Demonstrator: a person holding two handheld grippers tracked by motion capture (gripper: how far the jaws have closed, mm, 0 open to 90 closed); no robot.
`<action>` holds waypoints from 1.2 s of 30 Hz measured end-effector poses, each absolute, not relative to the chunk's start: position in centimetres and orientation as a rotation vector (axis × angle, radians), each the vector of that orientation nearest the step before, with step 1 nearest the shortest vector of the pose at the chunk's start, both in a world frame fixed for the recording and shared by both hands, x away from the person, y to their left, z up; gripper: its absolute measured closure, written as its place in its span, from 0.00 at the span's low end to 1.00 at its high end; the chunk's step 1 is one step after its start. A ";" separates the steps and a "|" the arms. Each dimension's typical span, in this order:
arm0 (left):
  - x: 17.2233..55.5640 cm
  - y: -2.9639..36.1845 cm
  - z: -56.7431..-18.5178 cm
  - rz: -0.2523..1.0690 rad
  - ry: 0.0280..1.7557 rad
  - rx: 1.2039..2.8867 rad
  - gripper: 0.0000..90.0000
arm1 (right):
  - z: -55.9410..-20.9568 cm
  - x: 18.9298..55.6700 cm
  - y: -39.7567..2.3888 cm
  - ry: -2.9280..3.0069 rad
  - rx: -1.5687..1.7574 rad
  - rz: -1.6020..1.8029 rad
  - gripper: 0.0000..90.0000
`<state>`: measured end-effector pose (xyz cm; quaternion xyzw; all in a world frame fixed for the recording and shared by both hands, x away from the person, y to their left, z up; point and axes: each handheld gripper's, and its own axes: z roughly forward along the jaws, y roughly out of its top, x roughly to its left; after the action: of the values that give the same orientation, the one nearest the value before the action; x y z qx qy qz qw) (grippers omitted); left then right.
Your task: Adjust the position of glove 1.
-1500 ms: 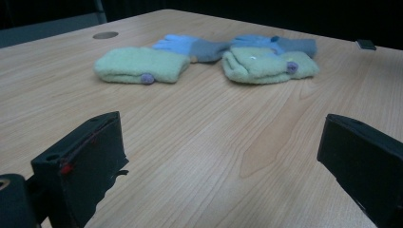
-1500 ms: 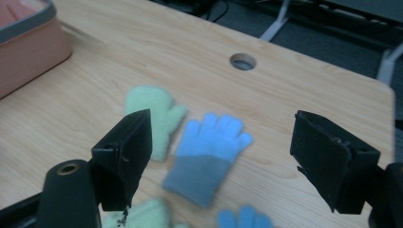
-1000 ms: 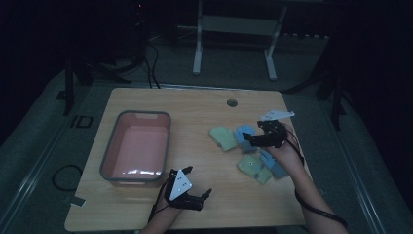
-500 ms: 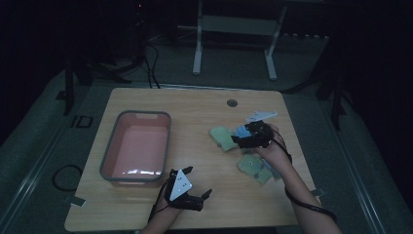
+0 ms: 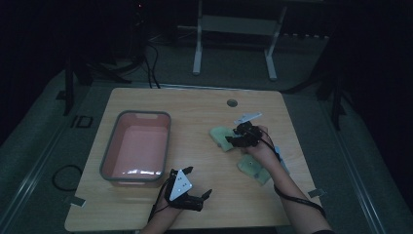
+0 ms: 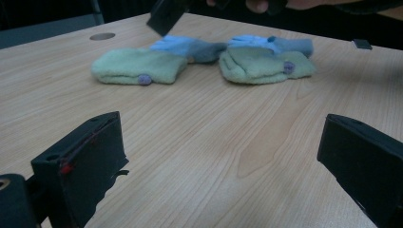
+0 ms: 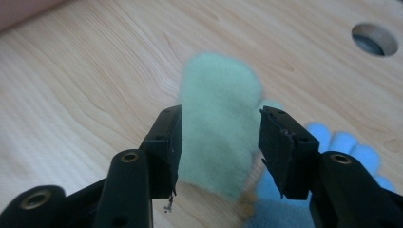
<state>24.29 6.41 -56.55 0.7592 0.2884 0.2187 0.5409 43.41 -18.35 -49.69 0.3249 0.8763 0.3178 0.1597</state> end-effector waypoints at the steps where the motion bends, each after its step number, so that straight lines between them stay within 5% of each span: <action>1: 24.3 6.4 -56.5 0.521 0.684 1.804 0.02 | -50.0 43.6 -18.3 2.519 0.932 0.902 0.59; 26: 24.3 6.4 -56.5 0.521 0.678 1.805 0.02 | -53.9 47.4 -16.4 2.601 0.942 0.878 0.73; 36: 24.3 6.4 -56.5 0.518 0.684 1.808 0.02 | -54.1 46.9 -16.2 2.551 1.013 0.888 0.92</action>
<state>24.31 6.41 -56.54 0.7604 0.2877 0.2180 0.5399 46.91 -16.22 -54.10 0.3483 0.8770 0.3052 0.1283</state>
